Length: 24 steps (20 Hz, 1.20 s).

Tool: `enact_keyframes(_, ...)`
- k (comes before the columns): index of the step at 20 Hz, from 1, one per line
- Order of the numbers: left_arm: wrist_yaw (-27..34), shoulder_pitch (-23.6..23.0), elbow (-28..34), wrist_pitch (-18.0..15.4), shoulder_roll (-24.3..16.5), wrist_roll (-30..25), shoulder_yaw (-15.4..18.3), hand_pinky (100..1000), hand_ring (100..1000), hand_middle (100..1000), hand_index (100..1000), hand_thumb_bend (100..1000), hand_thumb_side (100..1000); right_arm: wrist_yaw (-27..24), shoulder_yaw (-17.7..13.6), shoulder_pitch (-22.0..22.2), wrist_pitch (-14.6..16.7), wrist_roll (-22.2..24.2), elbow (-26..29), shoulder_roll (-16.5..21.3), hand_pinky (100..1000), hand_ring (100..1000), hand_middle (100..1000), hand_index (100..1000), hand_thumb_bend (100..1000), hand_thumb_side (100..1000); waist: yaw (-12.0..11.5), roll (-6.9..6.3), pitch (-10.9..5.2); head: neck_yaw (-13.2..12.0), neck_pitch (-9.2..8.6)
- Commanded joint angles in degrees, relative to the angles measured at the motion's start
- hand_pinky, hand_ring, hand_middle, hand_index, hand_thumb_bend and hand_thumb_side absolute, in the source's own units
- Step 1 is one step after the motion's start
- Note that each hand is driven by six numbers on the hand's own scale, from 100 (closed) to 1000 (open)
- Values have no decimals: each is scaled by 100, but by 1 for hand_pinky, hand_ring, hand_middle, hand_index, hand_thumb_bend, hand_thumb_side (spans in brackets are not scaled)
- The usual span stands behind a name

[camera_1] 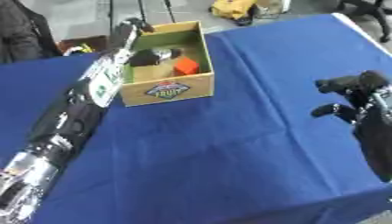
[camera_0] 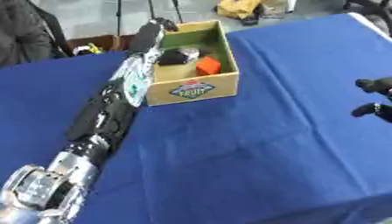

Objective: Pick up objects on the table and place them in the box.

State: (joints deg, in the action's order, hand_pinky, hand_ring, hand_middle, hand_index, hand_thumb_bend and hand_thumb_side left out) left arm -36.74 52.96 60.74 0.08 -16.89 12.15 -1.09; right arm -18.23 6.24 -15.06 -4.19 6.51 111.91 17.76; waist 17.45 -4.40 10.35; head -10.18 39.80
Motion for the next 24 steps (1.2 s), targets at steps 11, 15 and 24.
enact_keyframes(11,4386,-3265,3578,-518,-483,462,34,517,707,666,708,713,820,112,-353,154,112,-338,-170,62,566,847,603,673,100,761,-1205,112,-151,459,196)
enact_keyframes(15,4449,-3638,3599,-716,-317,456,179,521,708,666,715,715,821,102,-371,167,137,-387,-211,56,565,847,605,675,100,760,-1284,126,-168,435,253)
enact_keyframes(24,4373,-3921,3577,-794,-51,372,287,516,691,644,709,710,826,118,-412,182,155,-455,-224,12,564,845,602,672,100,759,-1242,177,-162,434,332)
